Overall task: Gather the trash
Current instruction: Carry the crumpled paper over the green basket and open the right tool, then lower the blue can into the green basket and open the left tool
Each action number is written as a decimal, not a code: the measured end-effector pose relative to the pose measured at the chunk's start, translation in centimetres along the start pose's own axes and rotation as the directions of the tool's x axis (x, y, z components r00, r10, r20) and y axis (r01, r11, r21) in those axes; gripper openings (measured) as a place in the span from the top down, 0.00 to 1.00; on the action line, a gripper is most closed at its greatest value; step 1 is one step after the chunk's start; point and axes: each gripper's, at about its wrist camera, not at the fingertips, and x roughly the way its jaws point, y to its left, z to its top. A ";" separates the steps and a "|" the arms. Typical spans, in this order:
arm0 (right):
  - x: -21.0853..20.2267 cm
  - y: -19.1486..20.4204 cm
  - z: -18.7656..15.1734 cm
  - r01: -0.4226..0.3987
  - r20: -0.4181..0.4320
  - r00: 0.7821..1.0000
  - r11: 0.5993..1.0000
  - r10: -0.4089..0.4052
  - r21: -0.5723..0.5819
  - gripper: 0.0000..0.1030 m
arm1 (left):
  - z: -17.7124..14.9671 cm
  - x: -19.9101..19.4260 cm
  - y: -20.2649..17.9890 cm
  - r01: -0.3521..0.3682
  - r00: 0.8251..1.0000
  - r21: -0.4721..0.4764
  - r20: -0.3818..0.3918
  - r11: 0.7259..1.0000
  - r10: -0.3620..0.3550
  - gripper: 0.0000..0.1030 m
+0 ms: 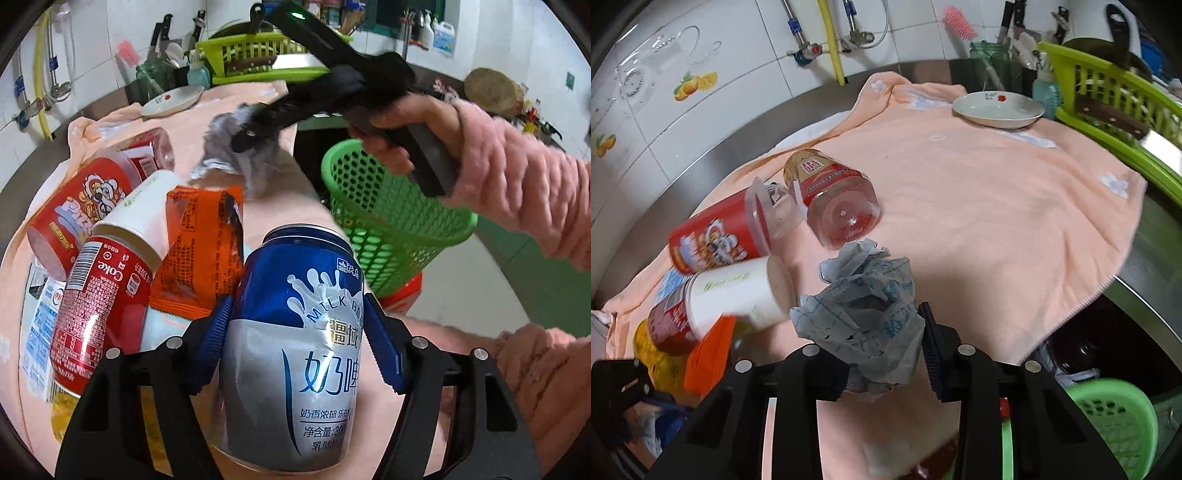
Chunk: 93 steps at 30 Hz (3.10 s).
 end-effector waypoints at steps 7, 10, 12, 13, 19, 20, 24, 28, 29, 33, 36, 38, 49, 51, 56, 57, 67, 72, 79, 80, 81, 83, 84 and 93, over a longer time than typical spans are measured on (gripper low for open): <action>-5.5 -2.0 -4.9 0.067 0.028 0.997 0.997 -0.067 0.028 0.70 | 0.5 -1.6 -2.2 -0.007 0.999 -0.015 0.045 1.000 0.008 0.34; -7.0 -3.6 -7.5 0.147 0.001 0.989 0.989 -0.147 0.037 0.70 | 1.3 -2.0 -3.4 -0.001 0.998 -0.005 0.063 1.000 0.001 0.34; -7.5 -4.8 -9.2 0.189 -0.035 0.982 0.980 -0.188 0.053 0.70 | 2.1 -2.1 -4.1 0.006 0.997 0.002 0.074 1.000 -0.006 0.34; -7.6 -5.6 -10.3 0.205 -0.061 0.978 0.976 -0.201 0.067 0.70 | 2.5 -2.1 -4.7 0.012 0.997 0.010 0.080 1.000 -0.013 0.34; -7.6 -9.1 -14.8 0.251 -0.158 0.961 0.959 -0.229 0.135 0.68 | 5.1 -0.6 -7.2 0.047 0.994 0.032 0.094 0.998 -0.050 0.34; -7.7 -9.6 -15.3 0.251 -0.162 0.960 0.956 -0.226 0.152 0.62 | 5.3 -0.3 -7.4 0.052 0.994 0.031 0.091 0.998 -0.055 0.34; -8.2 -10.3 -15.9 0.276 -0.145 0.957 0.946 -0.253 0.171 0.30 | 6.8 1.1 -8.5 0.081 0.993 0.014 0.085 0.997 -0.082 0.34; -9.4 -11.1 -16.0 0.271 -0.118 0.961 0.943 -0.252 0.195 0.30 | 8.5 2.6 -9.3 0.101 0.992 0.005 0.081 0.995 -0.101 0.34; -9.9 -11.3 -16.1 0.273 -0.109 0.961 0.941 -0.256 0.198 0.29 | 9.0 3.1 -9.5 0.104 0.992 0.001 0.078 0.995 -0.104 0.34; -12.2 -12.3 -16.3 0.304 -0.063 0.953 0.930 -0.297 0.208 0.24 | 10.8 5.2 -10.5 0.122 0.991 -0.010 0.059 0.992 -0.121 0.34; -14.6 -13.0 -16.8 0.320 -0.020 0.946 0.920 -0.324 0.226 0.22 | 11.9 6.8 -11.5 0.136 0.990 -0.007 0.041 0.991 -0.135 0.34; -16.1 -13.4 -17.1 0.332 0.006 0.939 0.912 -0.343 0.240 0.21 | 12.9 8.3 -12.5 0.149 0.989 -0.001 0.026 0.989 -0.149 0.34; -21.3 -14.9 -20.0 0.359 0.098 0.910 0.883 -0.403 0.302 0.18 | 15.5 17.2 -17.2 0.214 0.971 -0.036 -0.100 0.976 -0.216 0.34; -21.6 -15.2 -20.4 0.361 0.100 0.908 0.881 -0.406 0.304 0.18 | 15.5 18.1 -17.8 0.221 0.968 -0.043 -0.113 0.974 -0.224 0.34; -21.5 -16.0 -21.4 0.348 0.094 0.913 0.878 -0.397 0.328 0.18 | 15.2 20.3 -18.4 0.222 0.960 -0.070 -0.156 0.972 -0.231 0.34; -21.6 -16.0 -21.6 0.347 0.093 0.913 0.877 -0.397 0.331 0.18 | 15.1 20.6 -18.5 0.222 0.959 -0.074 -0.162 0.972 -0.232 0.34; -21.7 -16.2 -22.4 0.339 0.091 0.916 0.875 -0.391 0.344 0.18 | 14.5 22.1 -19.1 0.205 0.954 -0.108 -0.200 0.973 -0.223 0.28; -22.1 -15.4 -21.8 0.334 0.107 0.916 0.883 -0.387 0.329 0.18 | 14.3 20.6 -18.5 0.196 0.960 -0.110 -0.180 0.974 -0.214 0.28; -21.6 -13.2 -20.2 0.301 0.135 0.928 0.911 -0.348 0.282 0.18 | 13.9 15.9 -16.7 0.151 0.982 -0.105 -0.099 0.983 -0.162 0.28; -21.5 -12.8 -19.9 0.295 0.139 0.930 0.915 -0.342 0.275 0.17 | 13.8 15.1 -16.2 0.144 0.984 -0.111 -0.088 0.983 -0.154 0.28; -21.3 -12.3 -19.6 0.289 0.142 0.932 0.920 -0.333 0.265 0.17 | 13.7 14.4 -15.8 0.135 0.986 -0.118 -0.077 0.984 -0.145 0.28; -20.9 -11.5 -19.0 0.279 0.145 0.936 0.928 -0.320 0.246 0.17 | 13.2 12.7 -14.6 0.110 0.992 -0.130 -0.053 0.985 -0.118 0.28; -20.6 -11.0 -18.7 0.273 0.147 0.939 0.933 -0.312 0.234 0.17 | 13.0 12.0 -14.1 0.097 0.994 -0.136 -0.044 0.986 -0.104 0.28; -18.5 -7.0 -16.1 0.217 0.160 0.958 0.966 -0.239 0.144 0.17 | 9.7 4.2 -8.6 -0.103 0.993 -0.163 0.045 0.981 0.111 0.28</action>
